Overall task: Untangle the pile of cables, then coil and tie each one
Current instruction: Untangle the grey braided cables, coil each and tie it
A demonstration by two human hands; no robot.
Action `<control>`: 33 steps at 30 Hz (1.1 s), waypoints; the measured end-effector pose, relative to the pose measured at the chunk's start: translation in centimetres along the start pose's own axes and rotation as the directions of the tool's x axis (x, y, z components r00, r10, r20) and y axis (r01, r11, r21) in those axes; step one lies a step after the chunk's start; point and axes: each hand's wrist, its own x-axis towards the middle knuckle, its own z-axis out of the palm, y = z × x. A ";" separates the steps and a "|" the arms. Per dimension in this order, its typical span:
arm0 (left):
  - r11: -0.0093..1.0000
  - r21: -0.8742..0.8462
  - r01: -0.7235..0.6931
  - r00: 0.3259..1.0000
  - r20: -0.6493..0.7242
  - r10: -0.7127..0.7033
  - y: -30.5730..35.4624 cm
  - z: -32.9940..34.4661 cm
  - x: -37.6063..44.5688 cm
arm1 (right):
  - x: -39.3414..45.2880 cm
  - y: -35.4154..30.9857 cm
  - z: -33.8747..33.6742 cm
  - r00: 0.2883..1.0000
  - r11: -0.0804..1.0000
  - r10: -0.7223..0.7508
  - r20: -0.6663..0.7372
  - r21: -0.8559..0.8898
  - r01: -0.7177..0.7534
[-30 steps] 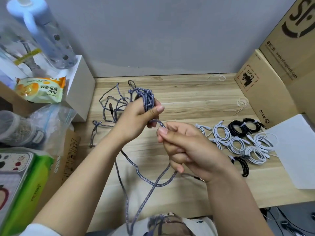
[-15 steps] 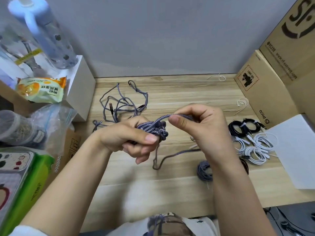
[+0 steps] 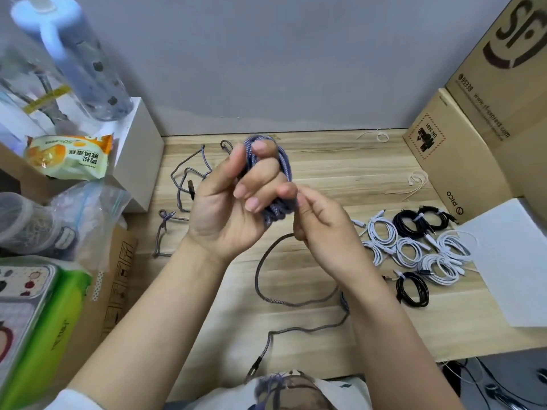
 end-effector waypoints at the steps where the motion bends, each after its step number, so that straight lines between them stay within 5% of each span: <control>1: 0.998 0.034 -0.047 0.998 -0.040 0.048 0.0 0.1 0.3 | -0.2 0.1 0.0 1.000 0.997 0.027 0.011 -0.072 -0.026; 4: 0.941 0.312 -0.132 0.963 -0.187 0.196 -0.9 -0.2 1.4 | -0.8 0.1 0.4 0.988 0.978 0.104 0.116 -0.194 -0.080; 8: 0.627 0.777 -0.046 0.876 -0.270 0.399 -1.4 -2.2 2.2 | -1.3 -0.3 0.8 0.981 0.944 0.095 0.170 -0.329 -0.034; 12: 0.377 0.925 0.046 0.906 -0.197 0.374 -1.8 -3.5 1.5 | -1.5 -0.5 0.3 0.983 0.943 0.115 0.142 -0.326 -0.064; 19: -0.161 0.970 0.180 0.906 -0.100 0.412 -1.5 -5.6 -0.2 | -1.5 -1.5 -1.1 0.941 0.942 0.303 0.153 0.098 -0.320; 23: -0.082 0.980 0.184 0.942 -0.152 0.300 -1.5 -5.8 -0.7 | -1.6 -2.0 -1.8 0.917 0.839 0.324 0.233 0.376 -0.392; 28: 0.250 0.942 0.224 0.975 -0.219 -0.045 -1.0 -5.2 -1.2 | -1.0 -1.9 -3.5 0.905 0.603 0.278 0.323 0.674 -0.426; 30: 0.308 0.914 0.262 0.948 -0.183 -0.261 -0.7 -4.7 -1.3 | -0.9 -1.9 -4.0 0.913 0.631 0.260 0.314 0.660 -0.407; 33: 0.484 0.810 0.330 0.864 -0.053 -0.501 -0.1 -4.0 -1.8 | -0.9 -1.7 -4.5 0.946 0.811 0.248 0.211 0.488 -0.322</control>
